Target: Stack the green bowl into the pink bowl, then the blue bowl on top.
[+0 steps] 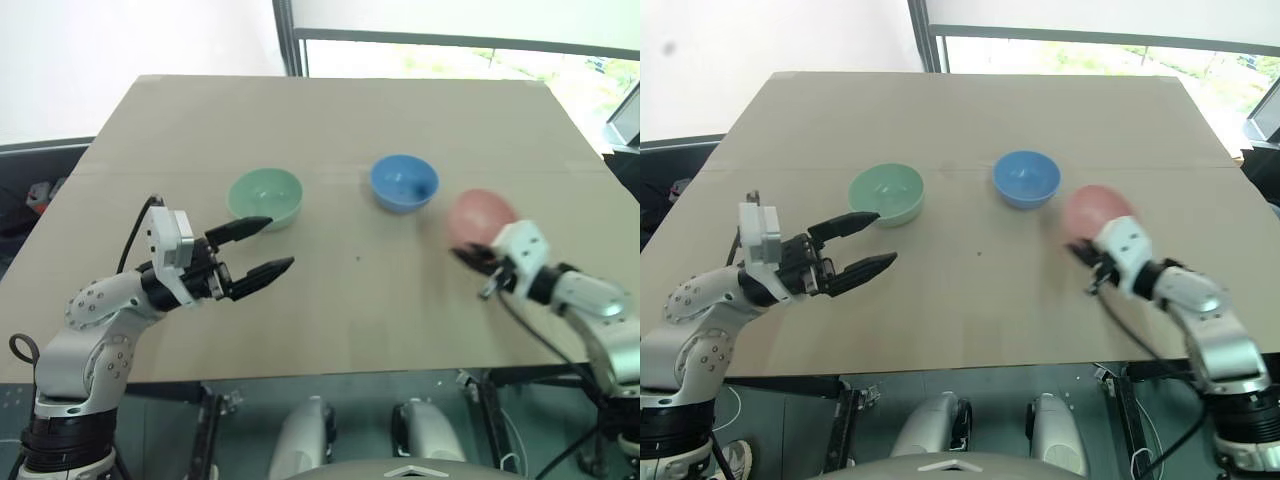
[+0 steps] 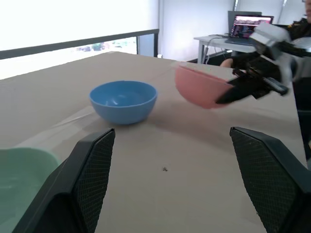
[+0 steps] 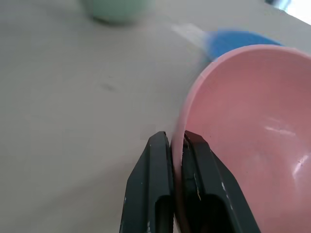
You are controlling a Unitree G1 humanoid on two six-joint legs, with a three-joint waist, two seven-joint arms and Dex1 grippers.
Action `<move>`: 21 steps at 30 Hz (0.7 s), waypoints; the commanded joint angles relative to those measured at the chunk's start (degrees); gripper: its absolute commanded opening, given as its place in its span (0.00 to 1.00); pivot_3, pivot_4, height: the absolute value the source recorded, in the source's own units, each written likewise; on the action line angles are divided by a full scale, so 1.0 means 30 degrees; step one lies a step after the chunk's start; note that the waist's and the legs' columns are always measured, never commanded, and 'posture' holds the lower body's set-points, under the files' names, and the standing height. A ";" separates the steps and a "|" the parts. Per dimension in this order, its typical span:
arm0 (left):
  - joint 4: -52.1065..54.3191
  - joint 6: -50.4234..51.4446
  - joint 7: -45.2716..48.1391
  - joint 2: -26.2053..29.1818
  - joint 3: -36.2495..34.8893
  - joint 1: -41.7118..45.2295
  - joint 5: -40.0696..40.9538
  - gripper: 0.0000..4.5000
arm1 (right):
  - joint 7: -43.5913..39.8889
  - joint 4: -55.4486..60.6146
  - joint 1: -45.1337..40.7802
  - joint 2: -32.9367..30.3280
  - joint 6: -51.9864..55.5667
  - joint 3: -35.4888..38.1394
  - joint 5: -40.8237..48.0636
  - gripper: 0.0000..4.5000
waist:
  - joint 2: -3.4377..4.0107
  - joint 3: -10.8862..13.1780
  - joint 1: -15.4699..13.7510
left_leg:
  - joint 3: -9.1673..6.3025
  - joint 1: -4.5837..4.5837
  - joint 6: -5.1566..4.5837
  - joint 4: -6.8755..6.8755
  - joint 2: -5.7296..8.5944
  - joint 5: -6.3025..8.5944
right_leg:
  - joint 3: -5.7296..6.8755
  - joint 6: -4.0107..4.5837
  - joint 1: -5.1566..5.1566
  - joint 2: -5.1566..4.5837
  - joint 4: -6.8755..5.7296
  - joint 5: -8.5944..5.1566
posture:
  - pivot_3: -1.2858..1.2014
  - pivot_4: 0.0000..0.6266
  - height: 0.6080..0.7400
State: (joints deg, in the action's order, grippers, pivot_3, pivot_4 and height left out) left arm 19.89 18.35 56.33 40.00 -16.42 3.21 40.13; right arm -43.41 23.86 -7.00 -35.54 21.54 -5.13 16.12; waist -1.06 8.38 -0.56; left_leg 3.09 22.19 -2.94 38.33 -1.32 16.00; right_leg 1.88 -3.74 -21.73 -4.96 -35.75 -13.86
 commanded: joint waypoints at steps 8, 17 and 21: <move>0.0129 -0.0418 -0.3090 -0.0212 -0.0047 0.0633 -0.2939 0.89 | 0.0346 -0.0513 -0.1520 0.1871 -0.0398 -0.2733 -0.1483 0.47 | -0.0028 -0.0006 -0.0087 | -0.0004 0.0019 -0.0028 0.0037 0.0027 0.0016 | 0.0012 0.0028 -0.0001 -0.0013 0.0002 -0.0014 | 0.52 0.24 1.00; 0.2512 0.4447 -0.8107 0.0904 0.3154 0.3795 -0.7127 0.89 | 0.0208 0.0898 -0.1767 0.1927 0.0074 -0.0305 0.0799 0.66 | -0.0035 0.0001 -0.0122 | -0.0077 0.0085 0.0001 0.0033 0.0029 -0.0001 | 0.0090 -0.0007 -0.0007 0.0004 0.0004 0.0005 | 0.52 0.24 1.00; 0.0757 0.6033 -0.7990 0.2401 0.6188 0.6968 -1.0010 0.89 | 0.0109 0.1487 -0.1615 0.1727 0.0238 -0.0039 0.1230 0.66 | -0.0033 0.0005 -0.0086 | -0.0111 0.0097 0.0027 0.0033 0.0044 -0.0017 | 0.0135 -0.0005 -0.0012 0.0029 0.0000 0.0004 | 0.52 0.24 1.00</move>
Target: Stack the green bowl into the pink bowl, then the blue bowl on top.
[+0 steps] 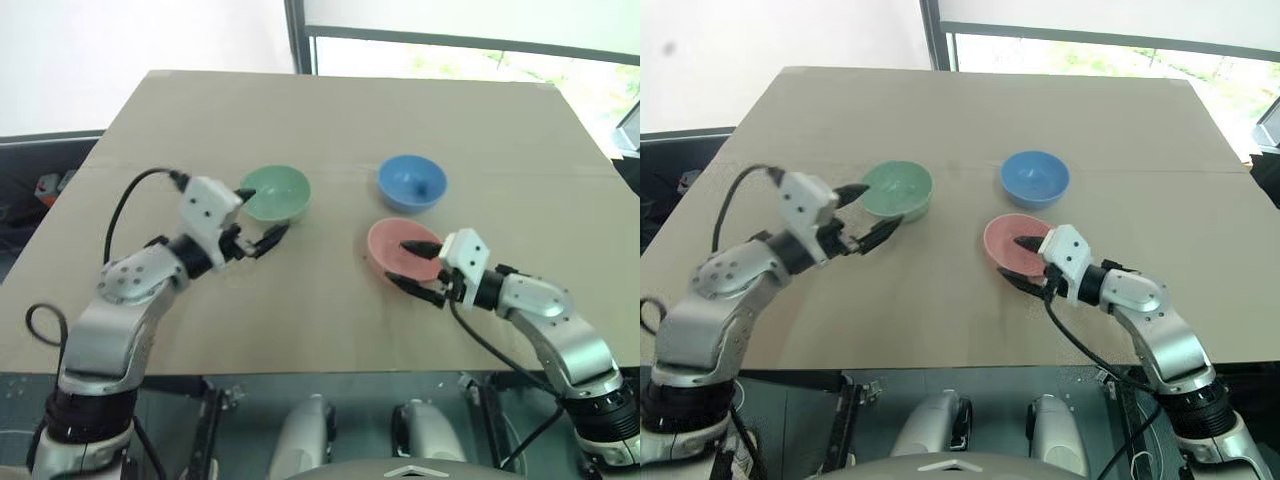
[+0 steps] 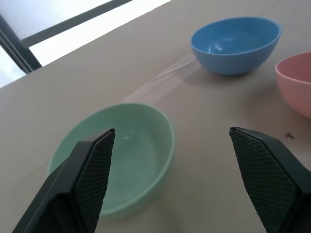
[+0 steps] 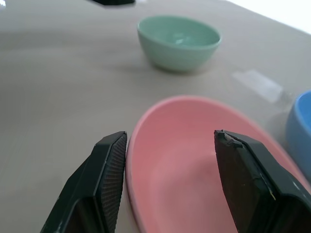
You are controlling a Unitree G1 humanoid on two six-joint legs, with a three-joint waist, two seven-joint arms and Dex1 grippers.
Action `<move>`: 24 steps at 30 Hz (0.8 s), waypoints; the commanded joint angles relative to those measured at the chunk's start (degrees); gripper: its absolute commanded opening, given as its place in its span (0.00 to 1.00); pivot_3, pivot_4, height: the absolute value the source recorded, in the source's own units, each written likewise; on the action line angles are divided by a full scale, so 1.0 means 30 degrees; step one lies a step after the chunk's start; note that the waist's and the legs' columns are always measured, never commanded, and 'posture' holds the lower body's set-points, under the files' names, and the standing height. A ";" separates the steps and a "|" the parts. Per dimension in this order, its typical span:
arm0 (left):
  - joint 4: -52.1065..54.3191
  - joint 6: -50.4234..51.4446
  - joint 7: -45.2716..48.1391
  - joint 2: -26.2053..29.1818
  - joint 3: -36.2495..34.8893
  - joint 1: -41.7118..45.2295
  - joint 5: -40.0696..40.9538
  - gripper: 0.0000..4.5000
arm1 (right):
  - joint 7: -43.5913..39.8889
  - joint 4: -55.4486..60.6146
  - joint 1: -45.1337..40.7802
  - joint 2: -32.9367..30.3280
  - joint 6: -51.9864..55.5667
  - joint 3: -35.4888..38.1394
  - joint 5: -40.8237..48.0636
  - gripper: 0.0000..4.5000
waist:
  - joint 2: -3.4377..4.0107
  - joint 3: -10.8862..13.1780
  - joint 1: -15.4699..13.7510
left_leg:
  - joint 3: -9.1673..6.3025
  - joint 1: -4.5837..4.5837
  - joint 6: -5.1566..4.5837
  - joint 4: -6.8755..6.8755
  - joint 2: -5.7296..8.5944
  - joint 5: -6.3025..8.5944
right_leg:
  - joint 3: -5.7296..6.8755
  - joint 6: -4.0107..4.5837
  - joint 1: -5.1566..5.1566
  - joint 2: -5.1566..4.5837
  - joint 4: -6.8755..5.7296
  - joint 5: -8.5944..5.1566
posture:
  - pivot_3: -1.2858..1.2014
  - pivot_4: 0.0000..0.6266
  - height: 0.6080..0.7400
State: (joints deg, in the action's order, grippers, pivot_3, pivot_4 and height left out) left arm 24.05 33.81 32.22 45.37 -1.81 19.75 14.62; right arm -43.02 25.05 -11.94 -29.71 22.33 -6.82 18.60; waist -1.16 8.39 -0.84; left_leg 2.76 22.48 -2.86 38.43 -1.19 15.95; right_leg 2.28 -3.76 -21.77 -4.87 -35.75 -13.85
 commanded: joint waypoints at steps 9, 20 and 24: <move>-0.5060 0.2566 0.1242 0.0360 0.5597 0.4967 -0.4287 0.66 | 0.0540 0.3009 0.1241 -0.0837 0.0553 0.1875 0.1161 0.68 | -0.0003 0.0007 -0.0028 | -0.0002 0.0102 -0.0001 -0.0007 0.0038 -0.0001 | 0.0000 -0.0006 -0.0069 0.0022 -0.0021 -0.0001 | 0.52 0.24 1.00; -0.4443 0.0451 0.3813 -0.1996 0.4082 0.6363 -0.2017 0.01 | 0.1533 0.3768 0.2477 -0.1154 0.0845 0.3428 0.1377 0.68 | -0.0023 0.0017 -0.0058 | -0.0004 0.0106 -0.0003 0.0021 0.0015 -0.0002 | -0.0001 -0.0009 -0.0071 0.0012 -0.0021 -0.0001 | 0.52 0.24 1.00; -0.1807 -0.0873 0.5913 -0.2560 0.3955 0.6077 -0.0166 0.01 | 0.1742 0.3715 0.2781 -0.1436 0.0743 0.3920 0.1140 0.68 | -0.0023 0.0018 -0.0006 | -0.0009 0.0131 -0.0014 0.0032 -0.0006 0.0004 | 0.0001 -0.0011 -0.0067 -0.0007 -0.0023 0.0001 | 0.52 0.24 1.00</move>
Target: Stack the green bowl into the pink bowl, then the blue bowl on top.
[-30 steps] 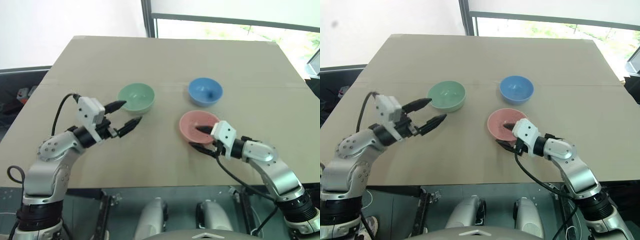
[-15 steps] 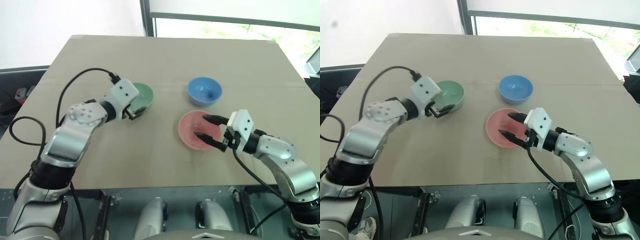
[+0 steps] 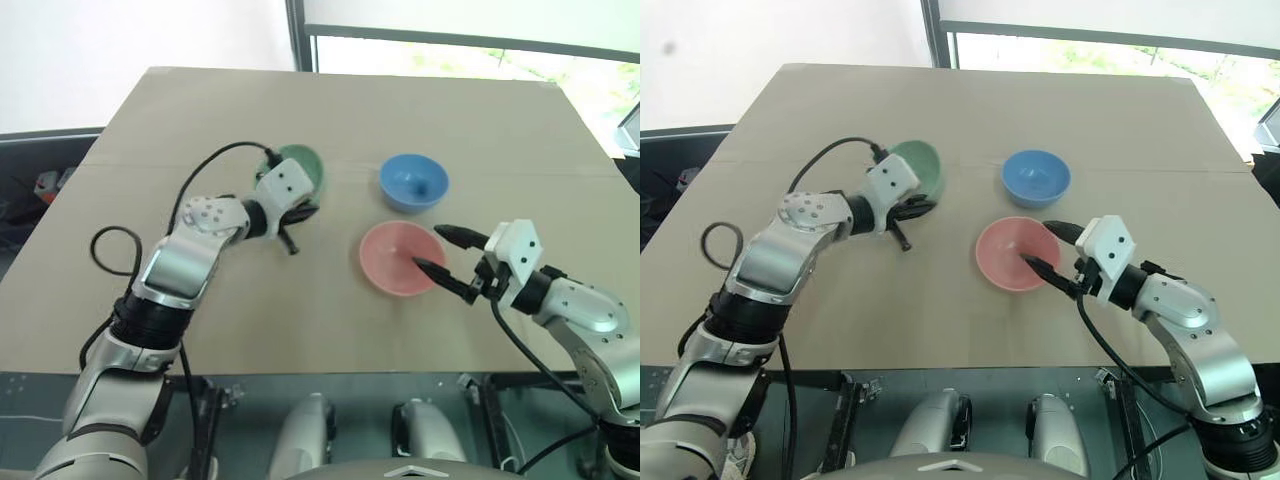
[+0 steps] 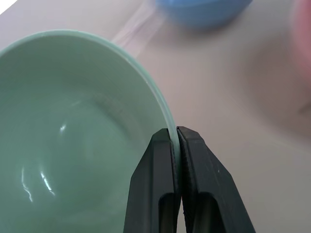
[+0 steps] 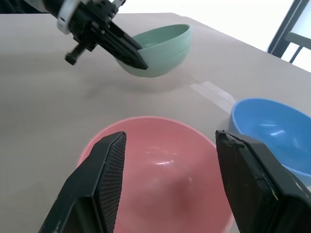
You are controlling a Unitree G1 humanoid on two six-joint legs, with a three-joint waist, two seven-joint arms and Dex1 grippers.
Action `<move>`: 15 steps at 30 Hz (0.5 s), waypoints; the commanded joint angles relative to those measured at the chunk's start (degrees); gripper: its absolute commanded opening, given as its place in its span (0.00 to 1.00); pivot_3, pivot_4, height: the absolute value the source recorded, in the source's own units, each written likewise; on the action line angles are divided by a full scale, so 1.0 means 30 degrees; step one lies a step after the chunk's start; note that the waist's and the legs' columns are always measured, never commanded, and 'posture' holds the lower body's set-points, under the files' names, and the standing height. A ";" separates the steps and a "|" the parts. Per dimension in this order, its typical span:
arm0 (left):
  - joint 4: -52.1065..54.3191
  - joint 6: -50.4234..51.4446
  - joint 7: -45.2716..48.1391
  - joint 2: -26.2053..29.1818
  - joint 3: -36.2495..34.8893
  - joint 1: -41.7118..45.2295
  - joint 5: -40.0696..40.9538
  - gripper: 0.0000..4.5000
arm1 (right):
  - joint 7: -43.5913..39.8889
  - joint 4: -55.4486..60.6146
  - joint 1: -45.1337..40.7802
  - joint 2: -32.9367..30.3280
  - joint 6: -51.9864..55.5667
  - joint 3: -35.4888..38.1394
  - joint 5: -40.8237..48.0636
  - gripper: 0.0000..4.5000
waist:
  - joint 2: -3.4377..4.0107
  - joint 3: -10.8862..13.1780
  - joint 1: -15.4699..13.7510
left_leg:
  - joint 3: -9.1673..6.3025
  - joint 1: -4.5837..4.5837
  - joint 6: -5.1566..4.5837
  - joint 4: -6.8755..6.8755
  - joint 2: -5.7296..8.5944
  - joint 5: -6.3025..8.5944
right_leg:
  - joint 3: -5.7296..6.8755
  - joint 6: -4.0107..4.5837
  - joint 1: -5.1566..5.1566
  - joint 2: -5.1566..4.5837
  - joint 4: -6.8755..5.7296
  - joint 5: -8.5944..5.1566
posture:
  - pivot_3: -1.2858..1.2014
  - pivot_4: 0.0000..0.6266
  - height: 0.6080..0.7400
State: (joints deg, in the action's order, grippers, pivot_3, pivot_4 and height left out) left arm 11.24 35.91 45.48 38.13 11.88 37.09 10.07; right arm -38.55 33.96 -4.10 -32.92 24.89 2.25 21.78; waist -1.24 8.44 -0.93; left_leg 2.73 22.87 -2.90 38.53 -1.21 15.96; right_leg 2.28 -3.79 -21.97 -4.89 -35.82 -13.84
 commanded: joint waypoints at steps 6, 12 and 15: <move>0.2509 -0.4969 0.4248 -0.1108 0.0788 -0.0082 0.2067 0.01 | 0.0588 0.0868 0.1263 -0.1148 -0.0276 0.2532 -0.0261 0.68 | 0.0010 -0.0006 -0.0006 | 0.0013 -0.0056 0.0010 0.0009 0.0011 -0.0008 | -0.0010 0.0003 0.0016 0.0017 0.0009 -0.0002 | 0.52 0.24 1.00; 0.0820 -0.5645 0.6420 -0.1984 0.1637 0.0565 0.2561 0.17 | 0.1215 0.1974 0.2843 -0.1083 0.0027 0.3513 0.0093 0.68 | 0.0010 -0.0007 -0.0004 | 0.0009 -0.0050 -0.0003 0.0042 0.0021 -0.0001 | -0.0015 0.0002 0.0029 0.0013 0.0006 -0.0001 | 0.52 0.24 1.00; 0.0132 -0.6848 0.6340 -0.2678 0.1544 0.0584 0.2091 0.43 | 0.1387 0.2155 0.3286 -0.1117 -0.0072 0.3674 -0.0060 0.68 | 0.0010 -0.0007 -0.0001 | 0.0001 -0.0044 -0.0004 0.0042 0.0024 0.0000 | -0.0010 0.0002 0.0029 0.0019 0.0011 -0.0002 | 0.52 0.24 1.00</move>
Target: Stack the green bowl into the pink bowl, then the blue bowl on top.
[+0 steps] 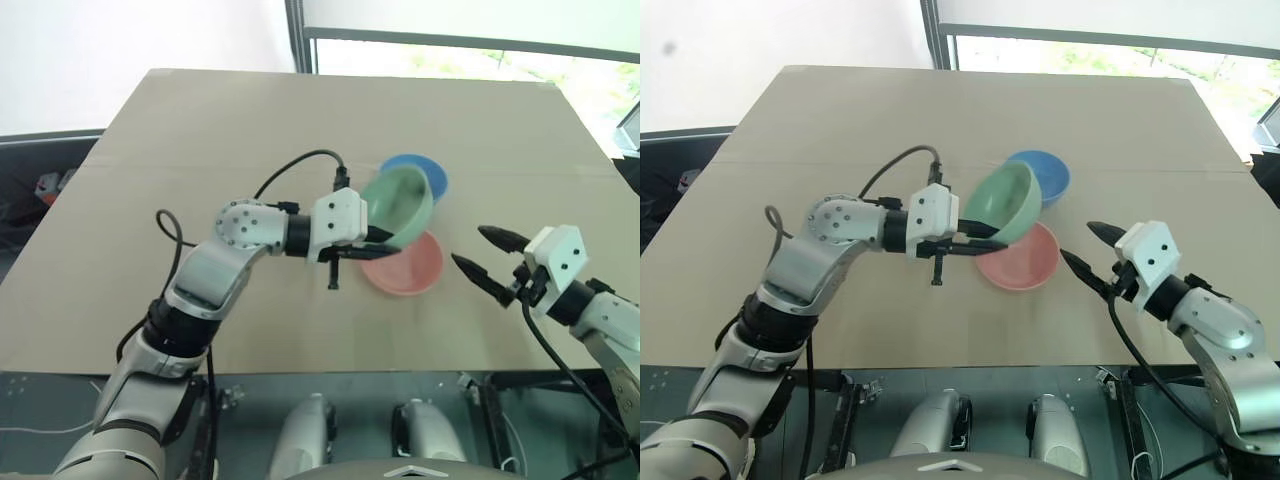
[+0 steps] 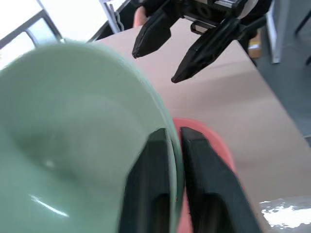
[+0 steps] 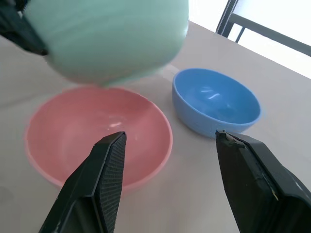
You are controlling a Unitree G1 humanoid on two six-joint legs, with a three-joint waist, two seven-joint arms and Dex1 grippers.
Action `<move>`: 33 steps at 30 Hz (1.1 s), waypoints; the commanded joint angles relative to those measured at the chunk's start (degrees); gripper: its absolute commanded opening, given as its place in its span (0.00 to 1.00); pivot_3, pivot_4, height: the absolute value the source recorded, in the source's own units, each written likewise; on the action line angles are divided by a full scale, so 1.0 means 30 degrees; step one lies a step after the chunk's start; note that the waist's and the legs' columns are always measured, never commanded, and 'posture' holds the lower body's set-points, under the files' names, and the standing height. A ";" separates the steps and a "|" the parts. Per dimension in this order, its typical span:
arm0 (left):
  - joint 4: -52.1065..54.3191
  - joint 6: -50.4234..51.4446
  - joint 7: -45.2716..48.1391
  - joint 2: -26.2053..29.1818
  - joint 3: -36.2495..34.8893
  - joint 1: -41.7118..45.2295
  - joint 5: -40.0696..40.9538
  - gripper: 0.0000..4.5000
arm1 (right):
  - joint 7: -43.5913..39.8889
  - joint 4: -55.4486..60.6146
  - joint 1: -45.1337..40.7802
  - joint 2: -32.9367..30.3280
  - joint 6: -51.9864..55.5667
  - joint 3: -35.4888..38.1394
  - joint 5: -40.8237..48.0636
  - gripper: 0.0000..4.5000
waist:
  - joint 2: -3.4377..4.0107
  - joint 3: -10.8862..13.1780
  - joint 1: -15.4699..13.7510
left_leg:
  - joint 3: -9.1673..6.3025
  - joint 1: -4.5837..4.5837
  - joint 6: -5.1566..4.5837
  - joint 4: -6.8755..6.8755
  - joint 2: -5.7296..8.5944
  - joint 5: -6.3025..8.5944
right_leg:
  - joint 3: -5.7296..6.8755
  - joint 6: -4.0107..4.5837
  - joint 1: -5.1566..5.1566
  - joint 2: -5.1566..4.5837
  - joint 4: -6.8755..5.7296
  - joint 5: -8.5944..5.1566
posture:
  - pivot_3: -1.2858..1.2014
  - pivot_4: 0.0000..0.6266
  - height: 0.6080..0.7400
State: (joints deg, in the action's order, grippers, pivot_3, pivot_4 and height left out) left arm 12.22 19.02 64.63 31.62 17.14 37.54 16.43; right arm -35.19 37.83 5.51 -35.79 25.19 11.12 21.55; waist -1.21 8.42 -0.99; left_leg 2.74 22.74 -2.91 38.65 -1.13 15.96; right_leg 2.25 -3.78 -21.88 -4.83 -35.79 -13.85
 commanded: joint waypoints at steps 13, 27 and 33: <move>0.1535 0.1306 -0.3373 -0.0447 -0.8805 -0.4973 0.5905 0.90 | -0.3064 -0.9542 -0.8172 -0.2148 -0.5936 -0.4074 -0.4808 0.68 | -0.0002 0.0003 0.0580 | 0.0031 -0.0055 0.0000 0.0004 -0.0042 -0.0001 | -0.0046 -0.0001 0.0012 -0.0001 -0.0012 0.0003 | 0.52 0.24 1.00; 0.8694 0.3827 -0.8222 0.0773 -1.2556 -1.2204 0.9253 0.95 | -0.3784 -2.7428 -1.8430 0.1293 -1.7621 -0.9640 -1.1007 0.68 | 0.0022 0.0046 0.0469 | -0.0019 -0.0010 0.0019 -0.0027 -0.0032 -0.0010 | -0.0002 0.0004 0.0007 -0.0033 0.0050 0.0003 | 0.52 0.24 1.00; 0.9884 0.3731 -0.9442 0.0874 -1.3306 -1.3689 0.9769 1.00 | -0.2931 -3.0996 -2.0128 0.2173 -1.9698 -1.0006 -1.2139 0.21 | 0.0028 0.0047 0.0622 | -0.0012 -0.0026 0.0037 -0.0035 -0.0037 -0.0019 | -0.0007 0.0006 0.0009 -0.0031 0.0038 0.0003 | 0.52 0.24 1.00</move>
State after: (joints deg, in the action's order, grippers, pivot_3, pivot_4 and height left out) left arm 39.41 30.83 37.50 33.94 -20.77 -3.38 44.76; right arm -45.08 -54.17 -52.66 -29.12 -31.19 -19.38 -14.39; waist -1.12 8.56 0.88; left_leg 2.70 22.66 -2.79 38.54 -1.25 15.90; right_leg 2.23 -3.77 -21.85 -4.92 -35.67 -13.84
